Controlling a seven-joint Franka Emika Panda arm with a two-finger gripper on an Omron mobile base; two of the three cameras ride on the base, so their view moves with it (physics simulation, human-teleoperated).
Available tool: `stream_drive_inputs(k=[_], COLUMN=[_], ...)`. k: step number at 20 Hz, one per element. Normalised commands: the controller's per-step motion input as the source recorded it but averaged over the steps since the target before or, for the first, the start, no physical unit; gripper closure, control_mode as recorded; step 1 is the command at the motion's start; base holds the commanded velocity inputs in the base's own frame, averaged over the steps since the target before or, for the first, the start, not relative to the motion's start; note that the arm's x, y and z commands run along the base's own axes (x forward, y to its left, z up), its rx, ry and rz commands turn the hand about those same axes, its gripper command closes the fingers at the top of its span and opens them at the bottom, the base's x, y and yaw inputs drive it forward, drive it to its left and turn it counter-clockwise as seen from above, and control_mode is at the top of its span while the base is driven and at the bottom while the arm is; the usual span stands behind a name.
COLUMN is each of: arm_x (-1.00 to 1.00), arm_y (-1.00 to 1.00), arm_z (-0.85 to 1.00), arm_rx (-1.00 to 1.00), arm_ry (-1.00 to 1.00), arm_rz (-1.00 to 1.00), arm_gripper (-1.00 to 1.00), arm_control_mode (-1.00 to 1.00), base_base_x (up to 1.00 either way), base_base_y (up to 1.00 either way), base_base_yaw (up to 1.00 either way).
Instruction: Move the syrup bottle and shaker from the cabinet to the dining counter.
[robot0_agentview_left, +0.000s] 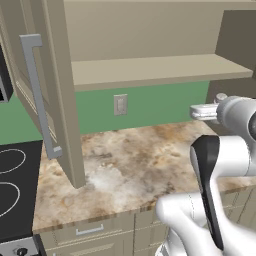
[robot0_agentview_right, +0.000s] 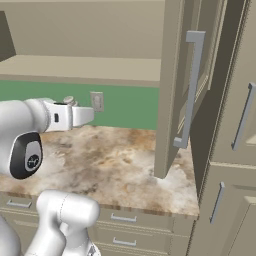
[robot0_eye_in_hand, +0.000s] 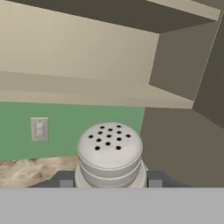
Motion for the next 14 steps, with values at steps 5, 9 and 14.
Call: stream_drive_inputs(k=[5, 9, 14], arm_x=[0.0, 0.0, 0.0], arm_y=[0.0, 0.0, 0.0], arm_z=[0.0, 0.0, 0.0], arm_rx=[0.0, 0.0, 0.0], arm_ry=[0.0, 0.0, 0.0], arm_rz=[0.0, 0.0, 0.0], arm_gripper=[1.0, 1.0, 1.0], arm_control_mode=[1.0, 1.0, 1.0], base_base_x=[-0.08, -0.83, -1.0], base_base_y=[0.0, 0.13, 0.3], base_base_yaw=[0.0, 0.22, 0.36])
